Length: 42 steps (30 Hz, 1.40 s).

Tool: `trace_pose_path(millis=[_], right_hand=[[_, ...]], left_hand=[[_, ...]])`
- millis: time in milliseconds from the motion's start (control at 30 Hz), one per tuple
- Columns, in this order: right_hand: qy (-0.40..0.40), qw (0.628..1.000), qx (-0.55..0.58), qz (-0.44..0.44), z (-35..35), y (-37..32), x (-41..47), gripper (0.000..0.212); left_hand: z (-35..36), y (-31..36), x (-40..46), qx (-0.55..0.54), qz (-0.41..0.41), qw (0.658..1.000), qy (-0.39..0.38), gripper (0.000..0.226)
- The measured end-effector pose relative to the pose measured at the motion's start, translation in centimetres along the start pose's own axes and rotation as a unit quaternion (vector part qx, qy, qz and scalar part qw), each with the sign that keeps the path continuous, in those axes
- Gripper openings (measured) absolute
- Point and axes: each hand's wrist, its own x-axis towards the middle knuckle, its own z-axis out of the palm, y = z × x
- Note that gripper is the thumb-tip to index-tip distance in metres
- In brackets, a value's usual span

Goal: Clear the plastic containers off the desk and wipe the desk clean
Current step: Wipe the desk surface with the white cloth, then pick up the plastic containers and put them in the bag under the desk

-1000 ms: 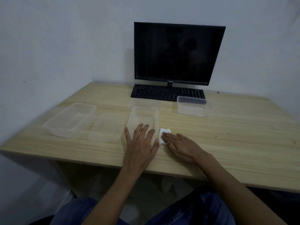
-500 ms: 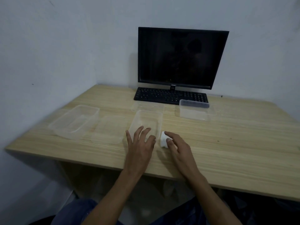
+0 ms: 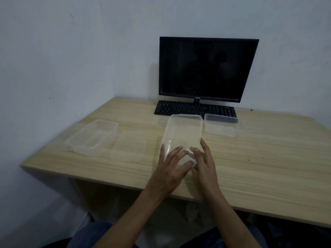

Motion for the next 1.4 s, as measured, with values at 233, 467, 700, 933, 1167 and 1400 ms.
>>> trace_pose_path(millis=[233, 467, 700, 933, 1167, 1400], right_hand=[[0.074, 0.997, -0.003, -0.02, -0.3, 0.7, 0.0, 0.057], [0.022, 0.999, -0.02, -0.017, -0.1, 0.7, -0.1, 0.05], [0.007, 1.0, -0.02, -0.021, -0.2, 0.9, -0.2, 0.056], [0.013, 1.0, -0.008, -0.02, -0.4, 0.9, -0.1, 0.058], [0.012, 0.999, -0.014, -0.028, -0.4, 1.2, -0.1, 0.055], [0.004, 1.0, -0.015, -0.018, -0.4, 0.9, -0.2, 0.062]], left_hand=[[-1.2, -1.1, -0.3, -0.079, -0.171, 0.98, 0.067, 0.016], [-2.7, -7.1, -2.4, 0.028, -0.319, 0.947, -0.03, 0.01], [-2.3, -7.2, -3.3, 0.057, -0.344, 0.935, -0.068, 0.015], [-2.2, -7.4, -3.4, 0.056, -0.363, 0.926, -0.08, 0.014], [-2.2, -7.4, -3.5, 0.064, -0.374, 0.921, -0.087, 0.014], [-2.3, -7.3, -3.6, 0.067, -0.4, 0.911, -0.076, 0.02]])
